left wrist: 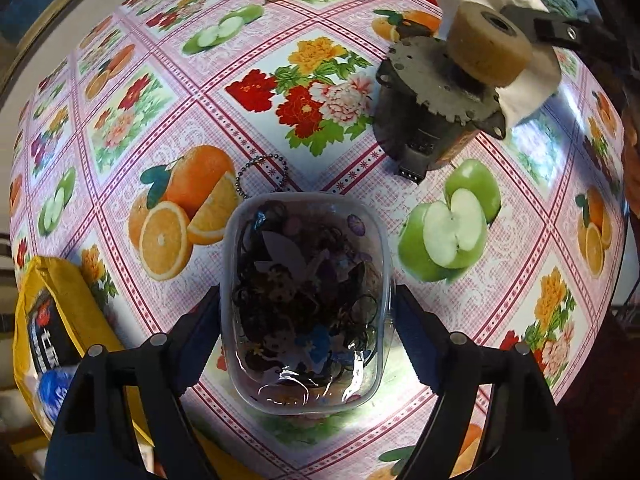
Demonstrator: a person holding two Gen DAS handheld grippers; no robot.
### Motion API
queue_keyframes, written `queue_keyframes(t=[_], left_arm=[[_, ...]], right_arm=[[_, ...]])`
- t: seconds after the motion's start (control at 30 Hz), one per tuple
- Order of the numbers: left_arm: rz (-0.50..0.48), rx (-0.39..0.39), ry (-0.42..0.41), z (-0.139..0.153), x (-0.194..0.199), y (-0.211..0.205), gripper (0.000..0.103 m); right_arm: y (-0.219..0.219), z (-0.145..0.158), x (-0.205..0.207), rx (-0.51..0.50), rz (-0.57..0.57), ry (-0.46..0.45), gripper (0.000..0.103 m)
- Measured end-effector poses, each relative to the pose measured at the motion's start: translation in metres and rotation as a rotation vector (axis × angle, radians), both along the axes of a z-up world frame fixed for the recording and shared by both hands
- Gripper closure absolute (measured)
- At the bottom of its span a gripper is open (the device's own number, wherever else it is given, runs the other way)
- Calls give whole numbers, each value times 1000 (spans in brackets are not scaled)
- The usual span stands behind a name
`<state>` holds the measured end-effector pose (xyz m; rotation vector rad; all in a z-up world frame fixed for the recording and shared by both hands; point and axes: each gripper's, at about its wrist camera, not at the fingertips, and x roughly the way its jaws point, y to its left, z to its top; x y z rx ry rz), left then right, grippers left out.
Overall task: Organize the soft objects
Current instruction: 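Carry the pouch to the tray with the left tool while the right carries the white cloth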
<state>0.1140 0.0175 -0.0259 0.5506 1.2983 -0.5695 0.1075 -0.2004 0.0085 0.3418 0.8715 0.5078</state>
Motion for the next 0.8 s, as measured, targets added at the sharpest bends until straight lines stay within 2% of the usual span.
queue_keyframes(t=[0.1, 0.37, 0.53, 0.63, 0.73, 0.8], left_arm=[[159, -50, -15, 2, -2, 10, 22], [397, -280, -58, 14, -28, 28, 23], [460, -402, -56, 28, -33, 43, 23], [464, -460, -45, 37, -36, 48, 23], [482, -494, -60, 49, -37, 58, 23], [502, -531, -66, 60, -37, 74, 23]], right_arm=[[-7, 1, -3, 15, -16, 8, 70], [-22, 5, -21, 157, 2, 41, 73], [-22, 8, -30, 295, 39, 85, 74], [-18, 12, -33, 394, 74, 112, 74], [-1, 20, -31, 471, 120, 138, 74], [20, 30, -27, 487, 161, 144, 74]])
